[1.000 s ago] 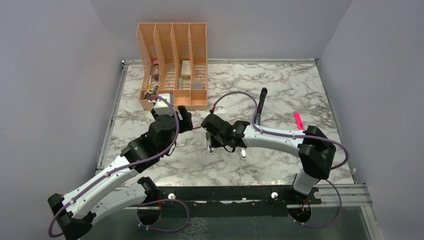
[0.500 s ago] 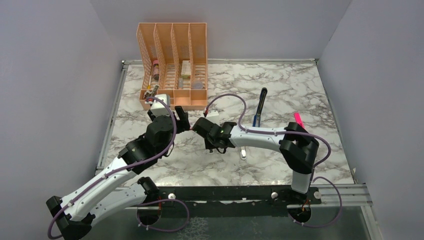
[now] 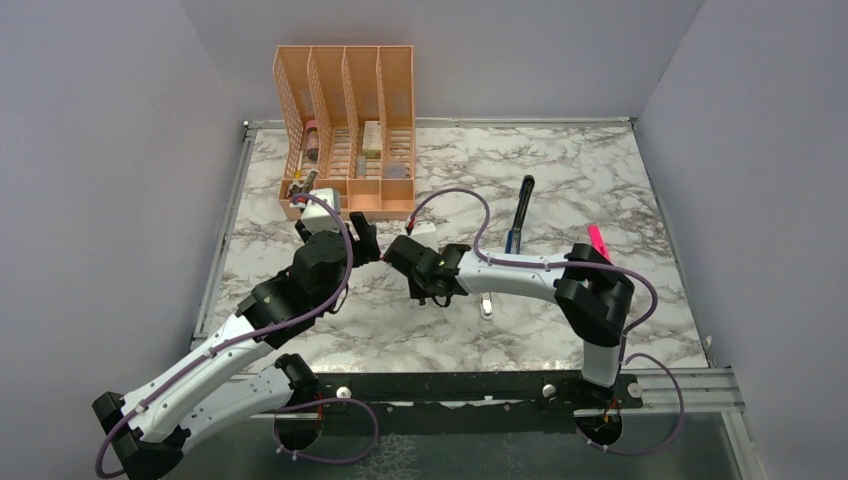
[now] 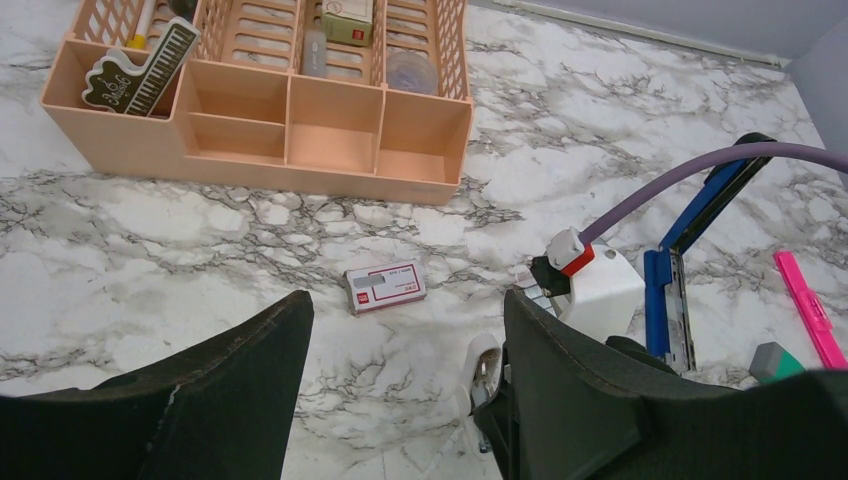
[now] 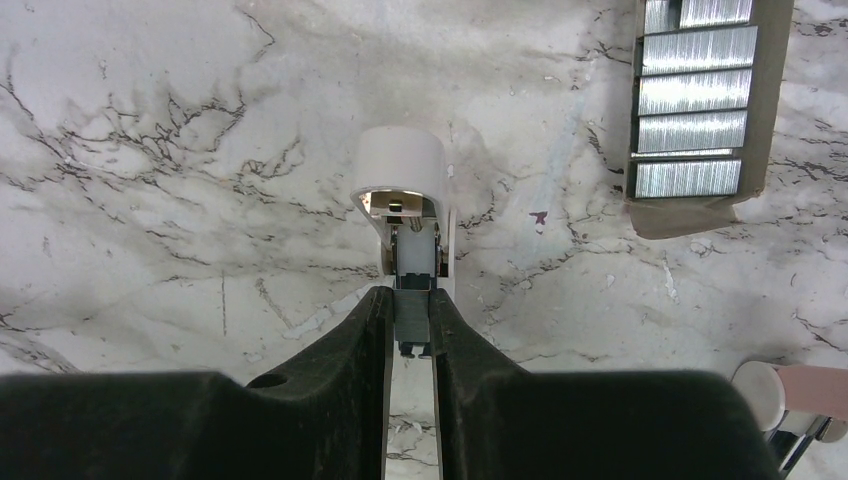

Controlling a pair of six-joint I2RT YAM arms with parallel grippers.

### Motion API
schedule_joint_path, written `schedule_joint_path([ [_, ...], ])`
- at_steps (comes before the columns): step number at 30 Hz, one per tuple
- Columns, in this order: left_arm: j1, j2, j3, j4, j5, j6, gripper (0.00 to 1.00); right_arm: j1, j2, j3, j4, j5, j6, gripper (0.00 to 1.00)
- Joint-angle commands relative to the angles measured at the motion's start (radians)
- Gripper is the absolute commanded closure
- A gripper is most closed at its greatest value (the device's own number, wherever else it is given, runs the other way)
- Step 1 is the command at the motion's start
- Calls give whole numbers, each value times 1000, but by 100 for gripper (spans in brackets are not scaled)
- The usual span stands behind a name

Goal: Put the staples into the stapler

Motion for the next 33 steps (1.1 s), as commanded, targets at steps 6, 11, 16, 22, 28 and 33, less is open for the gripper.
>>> schedule_joint_path([
  [6, 5, -8, -10, 0, -26, -7, 29, 7, 32, 31, -12, 22, -14, 77],
  [11, 5, -7, -11, 0, -26, -7, 29, 7, 35, 25, -15, 17, -16, 77],
  [16, 5, -7, -11, 0, -26, -9, 29, 7, 29, 13, -15, 4, -16, 77],
  [22, 5, -4, -11, 0, -28, -9, 29, 7, 15, -6, -20, -23, -19, 77],
  [28, 5, -2, -11, 0, -29, -9, 29, 7, -13, -25, -28, -56, -31, 74],
  [33, 5, 3, -9, 0, -29, -9, 29, 7, -41, -23, -41, -49, -33, 67],
])
